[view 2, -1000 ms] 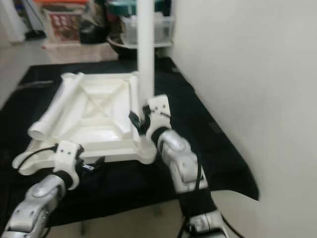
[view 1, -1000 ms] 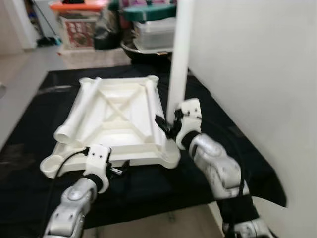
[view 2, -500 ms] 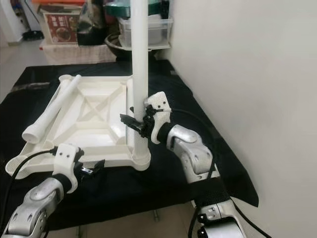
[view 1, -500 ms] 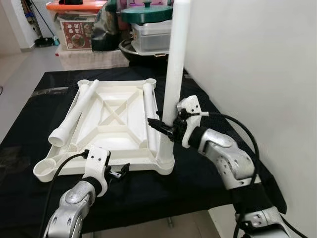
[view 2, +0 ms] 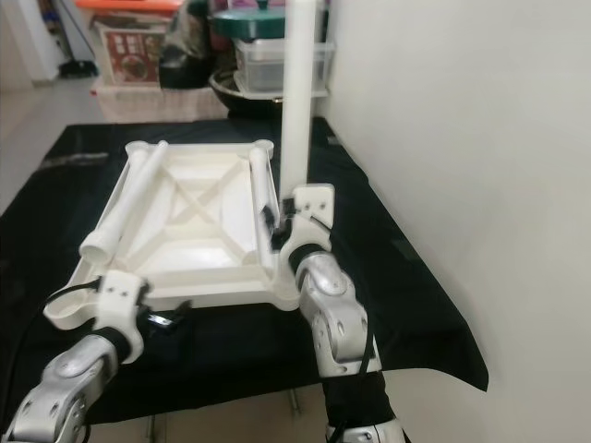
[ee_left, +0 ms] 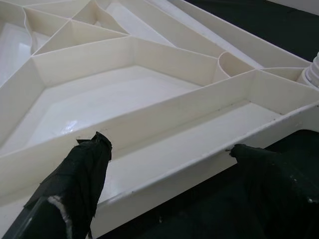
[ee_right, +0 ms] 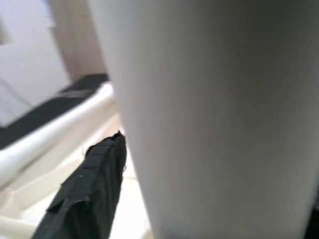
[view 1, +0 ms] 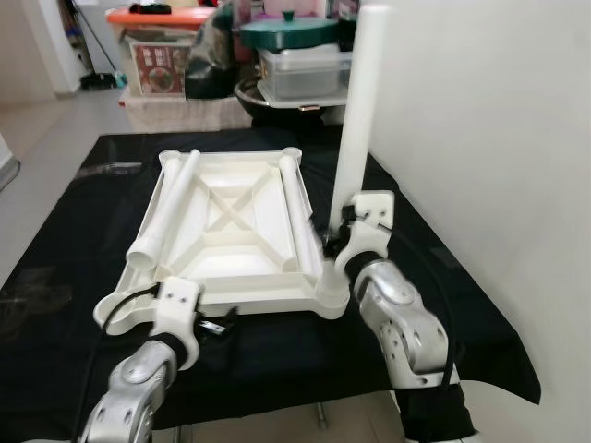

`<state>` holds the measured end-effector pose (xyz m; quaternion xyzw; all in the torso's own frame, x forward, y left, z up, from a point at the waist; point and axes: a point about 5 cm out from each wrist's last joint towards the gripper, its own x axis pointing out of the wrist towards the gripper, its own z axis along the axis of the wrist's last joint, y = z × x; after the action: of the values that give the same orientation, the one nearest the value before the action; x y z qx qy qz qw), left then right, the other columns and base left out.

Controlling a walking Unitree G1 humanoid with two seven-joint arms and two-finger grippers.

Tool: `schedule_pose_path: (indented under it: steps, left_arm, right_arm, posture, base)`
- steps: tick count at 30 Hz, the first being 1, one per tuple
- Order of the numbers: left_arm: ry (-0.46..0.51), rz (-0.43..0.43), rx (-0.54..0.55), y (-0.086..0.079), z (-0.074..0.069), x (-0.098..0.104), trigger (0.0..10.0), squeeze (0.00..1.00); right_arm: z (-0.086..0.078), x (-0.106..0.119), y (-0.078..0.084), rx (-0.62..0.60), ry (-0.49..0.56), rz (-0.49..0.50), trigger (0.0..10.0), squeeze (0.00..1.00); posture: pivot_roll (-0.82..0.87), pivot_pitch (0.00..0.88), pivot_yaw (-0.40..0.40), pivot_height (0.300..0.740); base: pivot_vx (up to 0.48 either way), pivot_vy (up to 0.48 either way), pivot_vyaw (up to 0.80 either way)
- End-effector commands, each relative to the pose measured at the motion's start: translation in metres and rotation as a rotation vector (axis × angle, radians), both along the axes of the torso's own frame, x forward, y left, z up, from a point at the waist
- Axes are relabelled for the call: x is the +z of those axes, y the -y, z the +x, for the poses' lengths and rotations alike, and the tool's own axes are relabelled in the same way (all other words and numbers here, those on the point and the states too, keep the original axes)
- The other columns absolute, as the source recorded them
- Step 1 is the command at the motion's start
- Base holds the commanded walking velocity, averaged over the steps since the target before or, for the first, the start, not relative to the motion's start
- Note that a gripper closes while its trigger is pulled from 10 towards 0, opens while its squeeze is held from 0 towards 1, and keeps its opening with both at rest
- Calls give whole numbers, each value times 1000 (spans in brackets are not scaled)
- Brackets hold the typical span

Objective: Building children table

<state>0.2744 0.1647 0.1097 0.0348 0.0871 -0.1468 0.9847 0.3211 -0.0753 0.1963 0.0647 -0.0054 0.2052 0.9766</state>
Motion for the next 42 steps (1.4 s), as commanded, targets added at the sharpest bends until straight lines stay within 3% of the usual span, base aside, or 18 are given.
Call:
schedule_pose_path:
  steps: [1, 2, 3, 4, 8, 12, 13, 20, 22, 23, 27, 28, 33, 34, 37, 38, 39, 42]
  left_arm:
    - [-17, -4, 13, -3, -1, -3, 10000, 0]
    - [-17, -4, 13, -3, -1, -3, 10000, 0]
    - [-16, -6, 13, -3, -2, -3, 10000, 0]
    - [-22, -3, 13, -4, -4, -5, 10000, 0]
    - [-24, 0, 13, -5, -4, -6, 10000, 0]
    - [-12, -9, 26, -6, -2, -3, 10000, 0]
    - [-11, -10, 29, -6, -3, -2, 10000, 0]
    - [-25, 2, 32, -9, -7, -6, 10000, 0]
    - [-27, 6, 25, -9, -6, -6, 10000, 0]
    - [-27, 7, 23, -9, -5, -6, 10000, 0]
    - [-25, 7, 22, -8, -4, -5, 10000, 0]
    - [-22, 3, 13, -5, -3, -4, 10000, 0]
    - [-27, 6, -2, -2, -4, -6, 10000, 0]
    - [-27, 7, -4, -2, -3, -6, 10000, 0]
    - [-25, 8, -3, -3, -2, -6, 10000, 0]
    - [-20, 7, 1, -4, 0, -4, 10000, 0]
    - [-17, 6, 5, -5, 1, -3, 10000, 0]
    - [-18, 10, 9, -6, 0, -4, 10000, 0]
  right_arm:
    - [0, 16, -11, 214, 0, 58, 10000, 0]
    - [0, 16, -11, 214, 0, 58, 10000, 0]
    - [-3, 21, -12, 318, -1, 76, 10000, 0]
    - [-14, 29, -10, 539, 58, 57, 10000, 0]
    - [-17, 23, -8, 627, 61, 12, 10000, 0]
    - [-20, -6, -9, 737, -15, -63, 9922, 0]
    - [-18, -10, -12, 714, -30, -53, 0, 0]
    - [1, -19, -8, 460, -78, -44, 0, 0]
    - [21, -27, 19, 61, -176, 79, 0, 0]
    - [24, -33, 30, -61, -224, 148, 0, 0]
    - [22, -36, 38, -144, -240, 190, 0, 0]
    - [8, -31, 29, -81, -177, 194, 10000, 0]
    - [-19, -7, -1, 212, -19, 222, 10000, 0]
    - [-21, -5, -4, 267, -1, 207, 10000, 1000]
    - [-21, -4, -7, 313, 1, 181, 10000, 1000]
    - [-19, -2, -8, 350, 19, 123, 10000, 937]
    - [-17, 1, -8, 382, 55, 69, 10000, 0]
    - [-16, 14, -7, 486, 140, -5, 10000, 0]
  posture:
    - [56, 0, -46, 740]
    - [56, 0, -46, 740]
    - [55, 0, -46, 740]
    - [54, 0, -47, 740]
    - [58, 0, -53, 740]
    - [71, 0, -68, 740]
    - [79, 0, -73, 740]
    - [77, 0, -64, 740]
    - [68, 0, -54, 740]
    - [68, 0, -54, 740]
    - [66, 0, -53, 740]
    - [56, 0, -42, 740]
    - [50, 0, -34, 740]
    - [53, 0, -37, 740]
    - [53, 0, -38, 740]
    - [57, 0, -42, 740]
    - [57, 0, -43, 740]
    - [58, 0, -46, 740]
  base:
    - [0, 0, 0]
    - [0, 0, 0]
    - [0, 0, 0]
    - [0, 0, 0]
    - [0, 0, 0]
    - [0, 0, 0]
    - [0, 0, 0]
    - [0, 0, 0]
    - [0, 0, 0]
    - [0, 0, 0]
    - [0, 0, 0]
    - [0, 0, 0]
    - [0, 0, 0]
    - [0, 0, 0]
    - [0, 0, 0]
    - [0, 0, 0]
    - [0, 0, 0]
    - [0, 0, 0]
